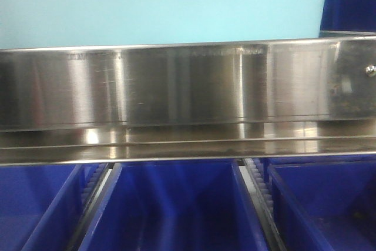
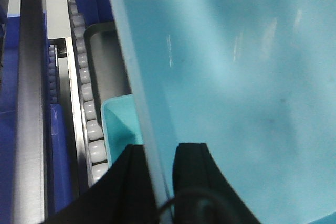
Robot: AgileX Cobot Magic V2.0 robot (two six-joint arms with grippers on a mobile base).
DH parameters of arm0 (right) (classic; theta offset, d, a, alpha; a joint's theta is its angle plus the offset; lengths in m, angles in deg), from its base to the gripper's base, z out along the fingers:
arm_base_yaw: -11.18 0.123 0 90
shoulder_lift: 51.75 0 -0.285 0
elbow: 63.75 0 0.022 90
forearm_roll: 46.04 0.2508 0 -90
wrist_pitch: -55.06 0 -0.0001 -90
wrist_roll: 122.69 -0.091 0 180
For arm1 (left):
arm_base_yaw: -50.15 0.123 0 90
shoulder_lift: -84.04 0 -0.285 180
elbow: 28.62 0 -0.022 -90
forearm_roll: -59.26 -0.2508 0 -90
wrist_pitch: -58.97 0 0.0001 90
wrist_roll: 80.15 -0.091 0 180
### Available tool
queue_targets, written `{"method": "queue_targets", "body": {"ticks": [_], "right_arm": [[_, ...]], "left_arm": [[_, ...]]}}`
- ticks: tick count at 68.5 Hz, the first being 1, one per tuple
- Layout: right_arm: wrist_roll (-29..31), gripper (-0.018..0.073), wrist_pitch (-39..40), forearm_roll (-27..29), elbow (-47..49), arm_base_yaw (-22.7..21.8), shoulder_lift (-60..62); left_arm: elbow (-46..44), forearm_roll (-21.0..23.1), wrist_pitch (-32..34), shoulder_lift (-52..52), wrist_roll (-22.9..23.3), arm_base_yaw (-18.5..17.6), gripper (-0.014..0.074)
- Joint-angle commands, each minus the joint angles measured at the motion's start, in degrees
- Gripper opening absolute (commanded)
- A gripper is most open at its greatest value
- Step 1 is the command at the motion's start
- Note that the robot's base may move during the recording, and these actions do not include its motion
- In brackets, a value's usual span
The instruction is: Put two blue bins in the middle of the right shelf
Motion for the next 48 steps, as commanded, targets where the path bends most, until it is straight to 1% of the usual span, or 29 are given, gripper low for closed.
{"method": "queue_targets", "body": {"ticks": [1, 48], "right_arm": [[0.0, -0.0153, 3.64, 1.2, 0.72, -0.03, 0.95], [0.0, -0.0153, 3.64, 1.2, 0.72, -0.03, 0.95]], "left_arm": [[-0.74, 0.99, 1.45, 0.69, -0.85, 0.05, -0.0111], [-0.74, 0.99, 1.45, 0.69, -0.85, 0.05, -0.0111]]}}
